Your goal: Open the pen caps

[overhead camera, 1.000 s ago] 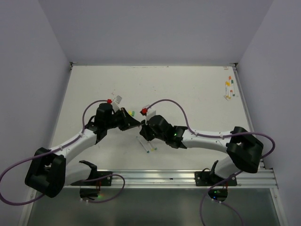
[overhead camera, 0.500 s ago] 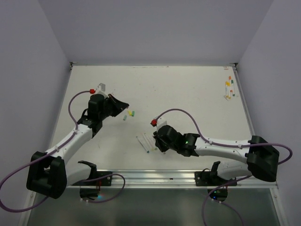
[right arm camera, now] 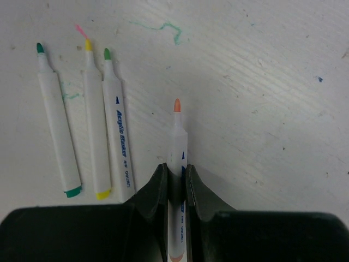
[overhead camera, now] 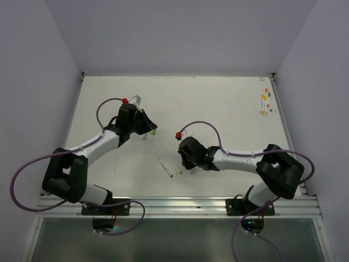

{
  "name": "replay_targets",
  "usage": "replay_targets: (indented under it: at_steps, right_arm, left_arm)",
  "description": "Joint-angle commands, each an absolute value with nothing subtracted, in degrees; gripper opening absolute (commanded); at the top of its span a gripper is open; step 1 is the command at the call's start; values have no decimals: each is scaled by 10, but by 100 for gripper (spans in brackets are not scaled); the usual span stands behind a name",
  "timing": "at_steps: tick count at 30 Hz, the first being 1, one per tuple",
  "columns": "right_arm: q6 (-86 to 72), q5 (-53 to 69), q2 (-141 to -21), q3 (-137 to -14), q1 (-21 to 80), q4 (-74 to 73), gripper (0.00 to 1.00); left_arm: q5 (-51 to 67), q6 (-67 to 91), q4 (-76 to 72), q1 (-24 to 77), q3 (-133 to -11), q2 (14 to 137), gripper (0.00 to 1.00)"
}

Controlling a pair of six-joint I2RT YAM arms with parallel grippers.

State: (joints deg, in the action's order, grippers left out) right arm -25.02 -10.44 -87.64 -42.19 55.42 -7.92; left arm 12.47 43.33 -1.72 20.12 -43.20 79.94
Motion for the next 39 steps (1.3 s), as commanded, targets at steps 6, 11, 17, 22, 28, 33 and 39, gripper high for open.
replay_targets:
  at_steps: [6,11,17,22,28,33,39]
  right_arm:
    - [-238,-69,-903,-460,542,-21,6]
    - [-243,-60,-919,-460,540,-10,15]
    - [-249,-48,-924,-447,535,15,27]
    - [-252,-53,-897,-441,527,6,40]
    - [-255,-84,-795,-418,518,-34,44]
    - [-256,-127,-702,-381,491,-84,48]
    - [-255,-118,-639,-375,420,-158,63]
  left_arm:
    - [20,360,82,244,-548,888,0]
    - [-59,343,137,273,-603,937,0]
    - [-115,329,167,301,-639,978,0]
    - [-140,325,188,319,-670,1010,0]
    - [-190,320,211,335,-703,1049,0]
    - [-216,317,219,342,-718,1082,0]
    - [-235,329,228,353,-720,1092,0]
